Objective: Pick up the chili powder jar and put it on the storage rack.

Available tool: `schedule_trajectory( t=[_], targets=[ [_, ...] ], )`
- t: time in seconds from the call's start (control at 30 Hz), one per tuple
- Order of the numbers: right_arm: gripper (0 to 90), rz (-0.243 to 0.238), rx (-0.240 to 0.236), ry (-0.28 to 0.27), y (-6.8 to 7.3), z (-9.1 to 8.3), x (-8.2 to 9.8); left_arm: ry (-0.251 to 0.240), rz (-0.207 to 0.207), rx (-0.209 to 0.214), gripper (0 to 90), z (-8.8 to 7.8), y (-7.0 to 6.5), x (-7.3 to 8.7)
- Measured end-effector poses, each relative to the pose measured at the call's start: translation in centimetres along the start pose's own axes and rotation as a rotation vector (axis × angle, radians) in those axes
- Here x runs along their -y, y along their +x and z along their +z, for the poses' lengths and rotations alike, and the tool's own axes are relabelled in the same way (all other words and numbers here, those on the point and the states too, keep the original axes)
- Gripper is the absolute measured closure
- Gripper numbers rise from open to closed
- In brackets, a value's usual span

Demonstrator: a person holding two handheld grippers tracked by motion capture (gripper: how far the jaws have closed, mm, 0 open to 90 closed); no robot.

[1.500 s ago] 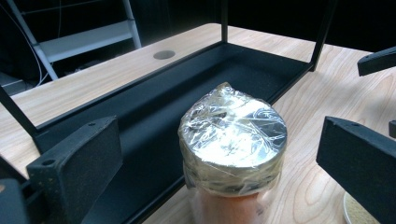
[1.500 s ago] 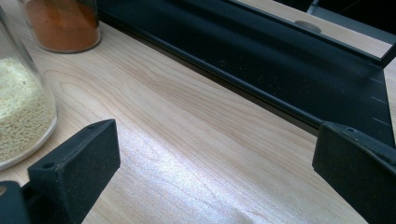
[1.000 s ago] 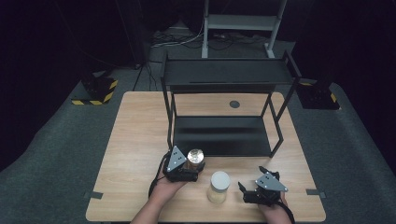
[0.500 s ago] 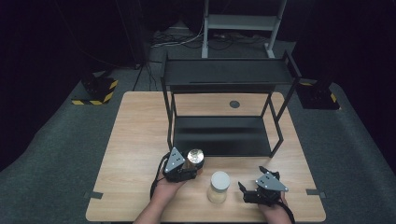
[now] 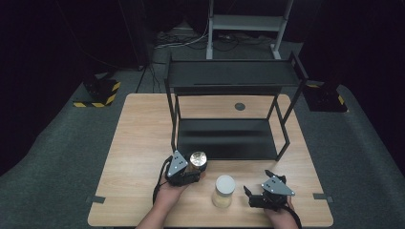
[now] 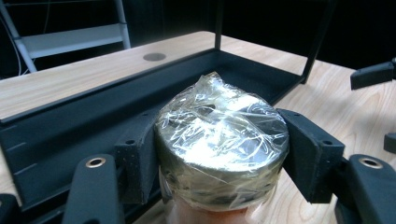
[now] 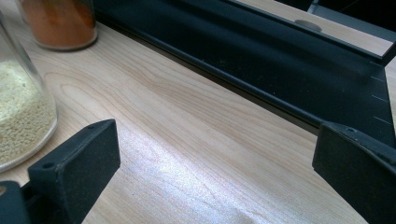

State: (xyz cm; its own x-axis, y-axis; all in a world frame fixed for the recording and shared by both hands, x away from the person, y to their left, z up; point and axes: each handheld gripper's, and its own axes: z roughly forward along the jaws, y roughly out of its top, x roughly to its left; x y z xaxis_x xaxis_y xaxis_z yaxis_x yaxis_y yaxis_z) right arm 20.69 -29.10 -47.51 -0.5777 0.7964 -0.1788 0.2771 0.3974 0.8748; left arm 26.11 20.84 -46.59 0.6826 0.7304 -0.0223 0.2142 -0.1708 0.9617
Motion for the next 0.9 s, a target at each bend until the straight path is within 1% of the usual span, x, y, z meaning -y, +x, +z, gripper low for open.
schedule_trajectory(
  t=[0.27,0.4,0.43,0.47,0.5,0.67,0.9],
  targets=[
    [0.1,0.002,-0.001,0.001,-0.1,0.0,0.0,-0.048,0.016,-0.025,34.8,-1.6,0.1,-2.5],
    [0.1,0.01,-0.002,-0.002,-0.1,0.0,0.0,-0.076,0.014,-0.036,34.7,-2.4,0.4,-4.3],
    [0.1,0.011,-0.002,-0.002,-0.1,0.0,0.0,-0.081,0.015,-0.04,34.7,-2.6,0.4,-4.7],
    [0.1,0.011,-0.003,-0.001,-0.1,0.0,0.0,-0.081,0.015,-0.04,34.8,-2.6,0.4,-4.7],
    [0.1,0.01,-0.003,-0.001,-0.1,0.0,0.0,-0.088,0.02,-0.048,34.8,-2.8,0.4,-5.4],
    [0.0,0.009,-0.004,0.0,-0.2,0.0,0.0,-0.111,0.032,-0.061,34.8,-3.4,0.7,-7.5],
    [0.1,0.01,-0.003,0.0,-0.2,0.0,0.0,-0.135,0.046,-0.078,34.7,-3.9,1.1,-9.8]
  ],
)
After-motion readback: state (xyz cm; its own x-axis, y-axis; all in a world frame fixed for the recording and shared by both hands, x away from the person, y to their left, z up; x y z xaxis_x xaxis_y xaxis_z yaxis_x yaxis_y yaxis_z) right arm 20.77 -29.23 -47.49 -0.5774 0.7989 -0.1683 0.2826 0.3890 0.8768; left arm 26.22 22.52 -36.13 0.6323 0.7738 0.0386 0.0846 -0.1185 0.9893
